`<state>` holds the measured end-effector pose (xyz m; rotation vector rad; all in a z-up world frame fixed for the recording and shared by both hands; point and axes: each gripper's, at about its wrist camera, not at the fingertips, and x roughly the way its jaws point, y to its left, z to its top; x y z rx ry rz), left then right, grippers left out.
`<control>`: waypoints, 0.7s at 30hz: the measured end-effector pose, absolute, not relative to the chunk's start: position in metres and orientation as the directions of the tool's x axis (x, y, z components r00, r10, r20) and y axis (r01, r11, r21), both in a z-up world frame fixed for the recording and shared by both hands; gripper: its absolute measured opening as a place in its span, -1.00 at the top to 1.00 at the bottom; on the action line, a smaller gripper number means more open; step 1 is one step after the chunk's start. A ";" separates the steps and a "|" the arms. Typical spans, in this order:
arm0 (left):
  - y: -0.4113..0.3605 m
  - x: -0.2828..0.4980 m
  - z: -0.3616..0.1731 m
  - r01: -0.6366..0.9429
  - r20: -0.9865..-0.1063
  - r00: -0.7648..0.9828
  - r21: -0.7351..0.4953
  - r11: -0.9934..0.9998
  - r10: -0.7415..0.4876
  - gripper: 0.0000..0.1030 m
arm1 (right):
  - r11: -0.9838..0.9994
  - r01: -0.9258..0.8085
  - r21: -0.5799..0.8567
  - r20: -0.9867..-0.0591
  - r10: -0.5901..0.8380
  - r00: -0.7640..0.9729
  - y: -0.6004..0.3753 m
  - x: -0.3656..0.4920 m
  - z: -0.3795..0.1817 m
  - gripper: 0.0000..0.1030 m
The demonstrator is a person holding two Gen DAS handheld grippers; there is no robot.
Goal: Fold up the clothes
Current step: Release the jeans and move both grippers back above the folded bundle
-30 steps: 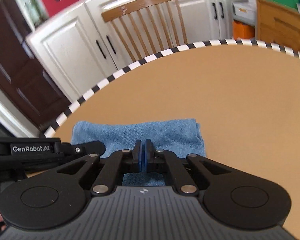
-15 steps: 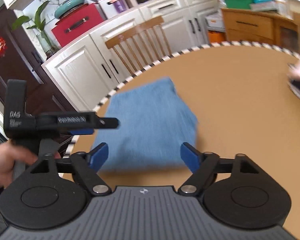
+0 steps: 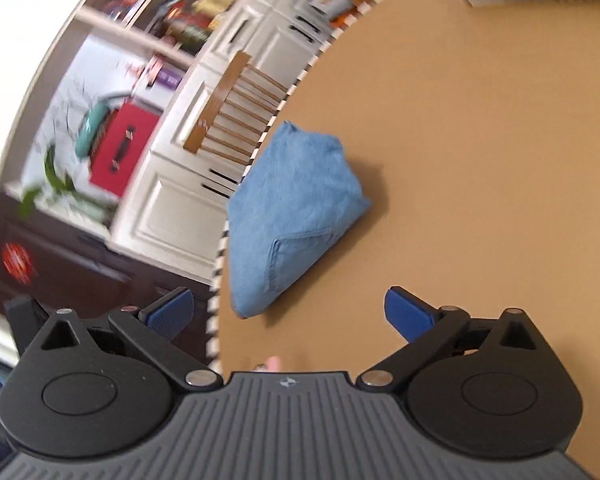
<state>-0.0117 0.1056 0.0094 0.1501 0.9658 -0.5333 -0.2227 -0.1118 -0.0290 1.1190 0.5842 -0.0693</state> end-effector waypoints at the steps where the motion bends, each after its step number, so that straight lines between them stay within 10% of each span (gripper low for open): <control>1: 0.103 -0.010 0.010 0.519 -0.818 0.448 -0.091 0.850 -0.361 -0.99 | 0.408 0.350 0.843 -0.467 0.234 0.853 -0.110 -0.227 -0.035 -0.99; 21: 0.033 0.258 0.016 0.953 -0.825 -0.028 -0.193 0.234 -0.565 -0.99 | -0.196 0.405 0.893 -0.438 -0.167 0.884 -0.012 -0.132 -0.119 -0.99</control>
